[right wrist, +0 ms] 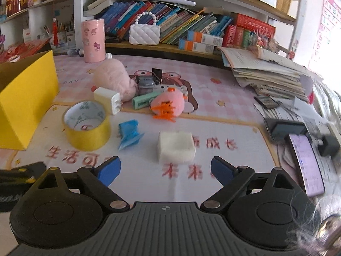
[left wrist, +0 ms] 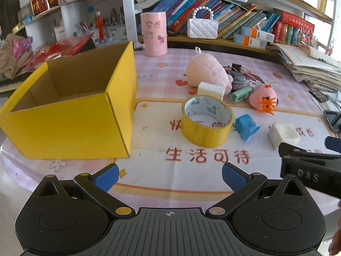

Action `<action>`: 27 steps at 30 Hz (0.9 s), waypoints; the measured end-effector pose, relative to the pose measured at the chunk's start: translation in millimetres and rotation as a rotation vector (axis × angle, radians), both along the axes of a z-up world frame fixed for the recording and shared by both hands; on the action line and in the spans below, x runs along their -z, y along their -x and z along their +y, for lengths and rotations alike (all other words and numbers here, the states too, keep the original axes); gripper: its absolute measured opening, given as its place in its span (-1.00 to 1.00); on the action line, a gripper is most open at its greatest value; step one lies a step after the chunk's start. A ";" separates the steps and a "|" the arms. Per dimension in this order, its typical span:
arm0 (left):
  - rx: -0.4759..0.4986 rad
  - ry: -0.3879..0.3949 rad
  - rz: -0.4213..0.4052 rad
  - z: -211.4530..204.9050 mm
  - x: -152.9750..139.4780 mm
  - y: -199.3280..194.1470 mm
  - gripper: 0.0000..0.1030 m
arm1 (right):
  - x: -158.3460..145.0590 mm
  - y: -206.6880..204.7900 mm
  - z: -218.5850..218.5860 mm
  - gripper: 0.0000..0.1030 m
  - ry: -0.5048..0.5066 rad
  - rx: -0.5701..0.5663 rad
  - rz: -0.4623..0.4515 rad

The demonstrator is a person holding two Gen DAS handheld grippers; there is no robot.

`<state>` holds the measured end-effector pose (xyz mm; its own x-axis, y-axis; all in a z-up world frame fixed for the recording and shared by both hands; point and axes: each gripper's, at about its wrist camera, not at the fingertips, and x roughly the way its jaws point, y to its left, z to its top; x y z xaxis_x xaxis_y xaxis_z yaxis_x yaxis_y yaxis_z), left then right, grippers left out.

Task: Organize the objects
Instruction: 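Grasp the yellow tape roll with the left gripper while the right grasps the white cube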

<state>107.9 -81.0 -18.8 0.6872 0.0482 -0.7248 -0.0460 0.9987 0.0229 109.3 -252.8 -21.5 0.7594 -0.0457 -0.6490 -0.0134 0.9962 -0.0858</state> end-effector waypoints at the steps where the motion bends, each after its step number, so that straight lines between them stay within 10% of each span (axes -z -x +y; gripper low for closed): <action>1: -0.001 0.000 -0.004 -0.4 -0.5 -2.0 1.00 | 2.0 -7.3 -3.4 0.73 -0.007 -0.004 0.006; 12: 0.057 0.004 -0.003 -23.7 -0.5 -29.1 1.00 | 29.9 -70.5 -28.5 0.56 -0.062 -0.026 0.114; 18: 0.060 0.002 0.013 -37.8 3.4 -54.5 1.00 | 37.5 -85.5 -43.3 -0.04 -0.128 -0.077 0.157; 27: 0.003 -0.001 0.052 -49.9 26.4 -111.0 1.00 | 11.3 -74.7 -68.4 -0.09 -0.203 -0.102 0.119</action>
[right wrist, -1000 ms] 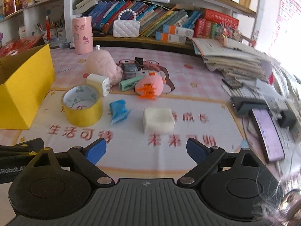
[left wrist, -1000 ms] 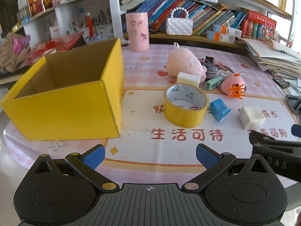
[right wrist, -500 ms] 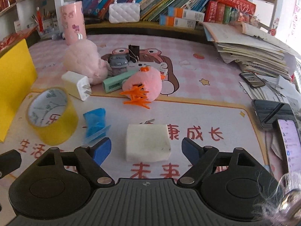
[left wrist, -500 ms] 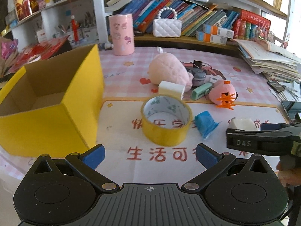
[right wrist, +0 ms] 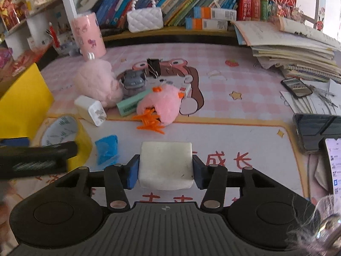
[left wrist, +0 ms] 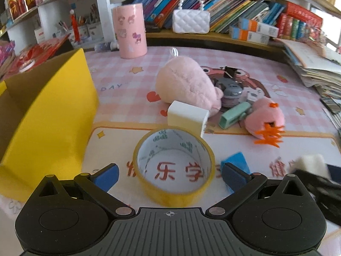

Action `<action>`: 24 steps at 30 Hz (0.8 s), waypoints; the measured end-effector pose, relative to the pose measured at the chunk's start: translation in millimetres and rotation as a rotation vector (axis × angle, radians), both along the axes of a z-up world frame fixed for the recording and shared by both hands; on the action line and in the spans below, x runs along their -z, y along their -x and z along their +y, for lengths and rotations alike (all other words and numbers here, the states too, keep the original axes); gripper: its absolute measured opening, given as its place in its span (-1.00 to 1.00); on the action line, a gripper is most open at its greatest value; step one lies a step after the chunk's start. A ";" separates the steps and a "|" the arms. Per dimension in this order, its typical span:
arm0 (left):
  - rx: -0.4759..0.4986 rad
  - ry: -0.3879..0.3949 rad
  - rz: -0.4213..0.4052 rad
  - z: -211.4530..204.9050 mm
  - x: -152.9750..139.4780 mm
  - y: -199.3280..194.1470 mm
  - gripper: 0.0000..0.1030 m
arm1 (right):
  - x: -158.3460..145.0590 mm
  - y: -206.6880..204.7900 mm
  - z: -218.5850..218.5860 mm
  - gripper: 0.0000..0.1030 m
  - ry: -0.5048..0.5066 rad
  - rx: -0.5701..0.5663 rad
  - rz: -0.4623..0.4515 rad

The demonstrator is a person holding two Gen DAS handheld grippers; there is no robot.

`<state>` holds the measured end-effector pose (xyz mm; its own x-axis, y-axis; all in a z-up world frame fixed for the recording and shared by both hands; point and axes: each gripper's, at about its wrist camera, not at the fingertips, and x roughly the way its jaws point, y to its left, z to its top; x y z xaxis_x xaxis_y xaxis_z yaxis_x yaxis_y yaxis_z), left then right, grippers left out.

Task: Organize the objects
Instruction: 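Grasp the yellow tape roll with the left gripper while the right grasps the white cube, then carry the tape roll and white cube with both grippers into the yellow box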

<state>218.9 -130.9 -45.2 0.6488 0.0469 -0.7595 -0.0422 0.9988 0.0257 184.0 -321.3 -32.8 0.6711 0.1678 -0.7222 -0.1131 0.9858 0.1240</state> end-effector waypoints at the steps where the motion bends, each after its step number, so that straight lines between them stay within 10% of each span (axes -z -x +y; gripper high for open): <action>1: -0.013 -0.003 0.011 -0.6 3.4 -5.1 1.00 | -2.5 1.8 -1.2 -0.09 -0.008 -0.006 -0.005; 5: -0.011 -0.035 0.019 -4.3 12.0 -14.8 0.68 | -10.1 9.6 -1.4 -0.09 -0.016 -0.034 -0.012; 24: -0.012 0.172 -0.126 87.1 -48.2 98.2 0.67 | -24.2 54.9 68.9 -0.09 0.023 -0.086 -0.037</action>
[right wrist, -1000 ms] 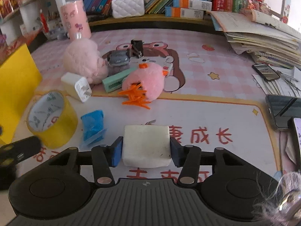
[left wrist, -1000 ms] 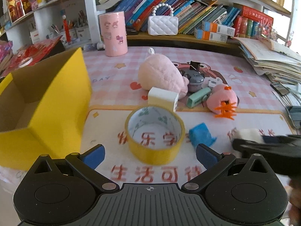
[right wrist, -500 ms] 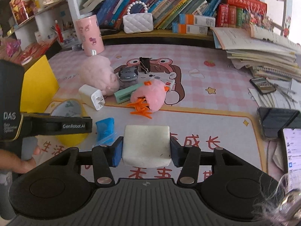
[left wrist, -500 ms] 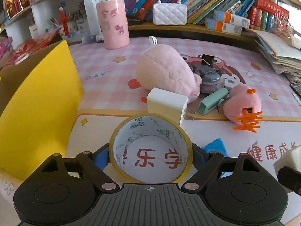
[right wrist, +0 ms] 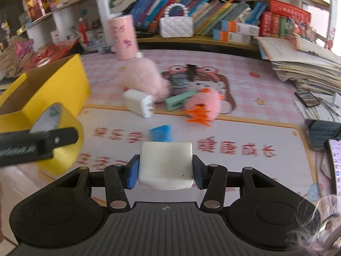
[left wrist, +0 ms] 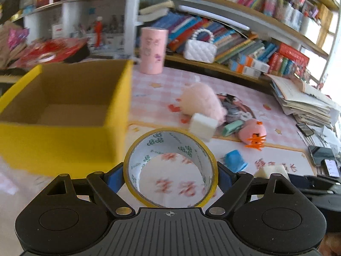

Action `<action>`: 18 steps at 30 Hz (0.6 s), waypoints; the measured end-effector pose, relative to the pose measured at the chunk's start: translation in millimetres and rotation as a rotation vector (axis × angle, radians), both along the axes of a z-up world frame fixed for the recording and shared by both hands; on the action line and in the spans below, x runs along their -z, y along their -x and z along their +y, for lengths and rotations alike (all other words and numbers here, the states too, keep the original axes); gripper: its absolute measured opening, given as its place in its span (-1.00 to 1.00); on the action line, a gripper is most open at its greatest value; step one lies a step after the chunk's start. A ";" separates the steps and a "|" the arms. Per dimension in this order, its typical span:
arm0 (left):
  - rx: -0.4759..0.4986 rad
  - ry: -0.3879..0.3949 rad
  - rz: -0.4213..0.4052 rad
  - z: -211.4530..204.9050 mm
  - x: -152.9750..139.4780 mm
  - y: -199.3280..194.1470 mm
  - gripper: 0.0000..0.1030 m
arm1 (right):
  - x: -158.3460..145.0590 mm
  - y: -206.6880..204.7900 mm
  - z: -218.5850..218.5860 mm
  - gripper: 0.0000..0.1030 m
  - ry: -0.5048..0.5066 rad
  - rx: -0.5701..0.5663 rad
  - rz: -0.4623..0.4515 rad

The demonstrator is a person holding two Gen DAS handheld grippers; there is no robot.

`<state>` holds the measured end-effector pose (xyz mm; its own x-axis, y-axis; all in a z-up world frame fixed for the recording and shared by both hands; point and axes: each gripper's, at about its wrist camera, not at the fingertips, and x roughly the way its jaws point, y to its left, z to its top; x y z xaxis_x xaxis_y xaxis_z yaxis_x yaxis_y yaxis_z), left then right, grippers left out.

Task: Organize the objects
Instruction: 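Carry the tape roll and white cube with both grippers into the yellow box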

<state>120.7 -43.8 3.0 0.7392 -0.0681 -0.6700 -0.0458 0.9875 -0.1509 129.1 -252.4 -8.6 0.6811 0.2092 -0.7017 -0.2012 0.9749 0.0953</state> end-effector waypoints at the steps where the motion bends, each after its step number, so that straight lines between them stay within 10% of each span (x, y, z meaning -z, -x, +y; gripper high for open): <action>1: -0.009 0.003 0.002 9.1 -1.0 5.7 0.67 | -1.5 3.6 8.8 -0.09 0.003 -0.010 -0.003; 18: -0.133 0.017 0.009 150.3 -2.7 106.2 0.67 | -7.0 83.5 170.9 -0.08 0.017 -0.206 0.012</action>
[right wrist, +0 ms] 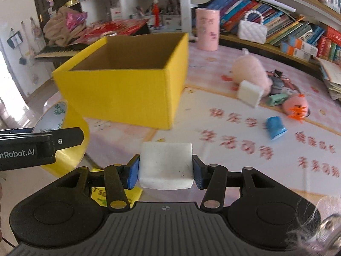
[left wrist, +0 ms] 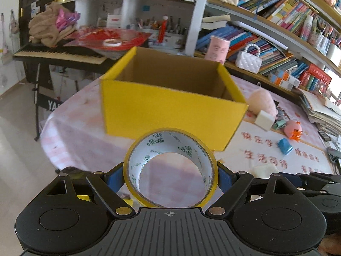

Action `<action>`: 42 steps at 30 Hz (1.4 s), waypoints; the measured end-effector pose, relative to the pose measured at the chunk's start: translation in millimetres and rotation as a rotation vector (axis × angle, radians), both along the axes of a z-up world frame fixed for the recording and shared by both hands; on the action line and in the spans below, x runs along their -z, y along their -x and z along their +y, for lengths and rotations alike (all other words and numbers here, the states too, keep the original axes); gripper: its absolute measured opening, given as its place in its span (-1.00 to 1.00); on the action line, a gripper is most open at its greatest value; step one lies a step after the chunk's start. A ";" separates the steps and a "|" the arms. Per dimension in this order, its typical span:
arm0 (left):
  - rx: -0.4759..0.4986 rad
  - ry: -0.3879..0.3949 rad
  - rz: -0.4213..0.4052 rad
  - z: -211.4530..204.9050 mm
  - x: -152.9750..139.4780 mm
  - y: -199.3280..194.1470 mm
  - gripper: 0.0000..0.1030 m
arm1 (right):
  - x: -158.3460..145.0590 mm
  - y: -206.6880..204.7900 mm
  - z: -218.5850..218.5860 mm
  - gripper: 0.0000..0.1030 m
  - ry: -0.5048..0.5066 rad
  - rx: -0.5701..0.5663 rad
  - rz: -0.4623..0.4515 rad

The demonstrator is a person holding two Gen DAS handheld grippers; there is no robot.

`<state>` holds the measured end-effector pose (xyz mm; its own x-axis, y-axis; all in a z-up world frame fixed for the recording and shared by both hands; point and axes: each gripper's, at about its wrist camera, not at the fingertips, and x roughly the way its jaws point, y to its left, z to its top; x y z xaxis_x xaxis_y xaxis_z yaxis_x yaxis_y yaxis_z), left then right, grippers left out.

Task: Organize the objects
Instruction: 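Carry the tape roll and white cube with both grippers into the yellow box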

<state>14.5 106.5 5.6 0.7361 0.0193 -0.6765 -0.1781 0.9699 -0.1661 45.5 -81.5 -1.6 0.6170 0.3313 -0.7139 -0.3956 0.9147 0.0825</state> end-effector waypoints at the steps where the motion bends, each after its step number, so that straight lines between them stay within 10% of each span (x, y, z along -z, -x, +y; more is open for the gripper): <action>1: 0.000 0.000 0.001 5.9 0.6 4.3 0.67 | 1.2 4.6 5.9 -0.08 -0.002 -0.001 0.004; 42: 0.097 0.015 -0.103 59.9 -9.1 41.2 0.67 | -9.9 52.4 66.4 -0.08 0.014 0.055 -0.045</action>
<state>-26.7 166.4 14.8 0.7995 -0.0649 -0.5972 -0.0650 0.9789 -0.1935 -6.9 -15.1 8.3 0.6655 0.2863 -0.6893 -0.3474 0.9362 0.0534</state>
